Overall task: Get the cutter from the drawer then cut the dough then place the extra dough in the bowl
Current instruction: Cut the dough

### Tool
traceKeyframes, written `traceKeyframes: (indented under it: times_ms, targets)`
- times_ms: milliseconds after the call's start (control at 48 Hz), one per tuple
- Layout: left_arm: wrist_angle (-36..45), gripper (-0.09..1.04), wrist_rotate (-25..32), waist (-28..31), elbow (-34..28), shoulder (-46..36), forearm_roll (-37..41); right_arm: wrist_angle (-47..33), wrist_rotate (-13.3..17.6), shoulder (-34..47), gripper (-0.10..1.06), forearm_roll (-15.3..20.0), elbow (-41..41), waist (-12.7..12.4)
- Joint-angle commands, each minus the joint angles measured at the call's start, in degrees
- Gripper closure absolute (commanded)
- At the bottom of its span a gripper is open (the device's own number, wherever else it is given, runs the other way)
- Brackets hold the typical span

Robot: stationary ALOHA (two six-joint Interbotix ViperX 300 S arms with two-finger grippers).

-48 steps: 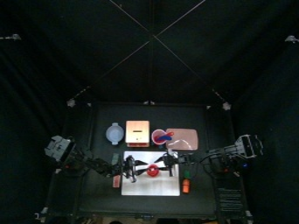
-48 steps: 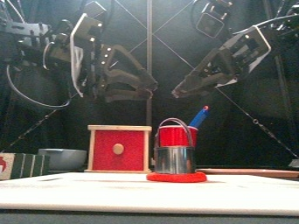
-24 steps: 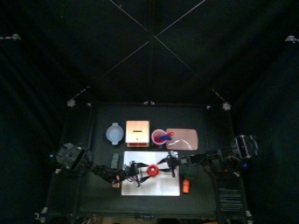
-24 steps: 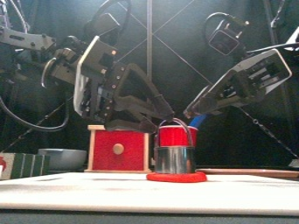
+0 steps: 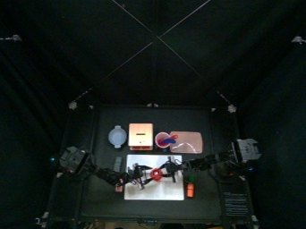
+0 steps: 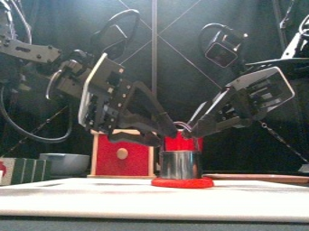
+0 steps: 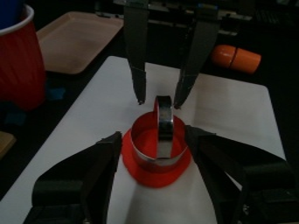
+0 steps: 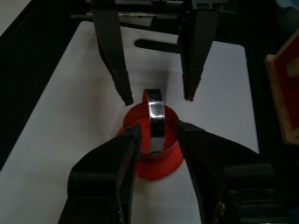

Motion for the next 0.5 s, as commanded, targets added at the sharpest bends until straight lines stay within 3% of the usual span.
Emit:
traceKeyframes:
  times_ms: [21, 292, 500]
  targets:
    - [0.4, 0.09, 0.1, 0.4, -1.0, -0.4, 0.2, -0.5, -0.1, -0.2, 0.22, -0.2, -1.0, -0.5]
    - [1.8, 0.24, 0.0, 0.4, -0.9, -0.3, 0.3, -0.5, 0.3, 0.3, 0.23, -0.4, -0.9, -0.4]
    - [2.7, 0.3, 0.1, 0.4, -1.1, 0.3, 0.7, -0.5, 0.0, 0.4, 0.34, -0.4, -1.1, -0.4]
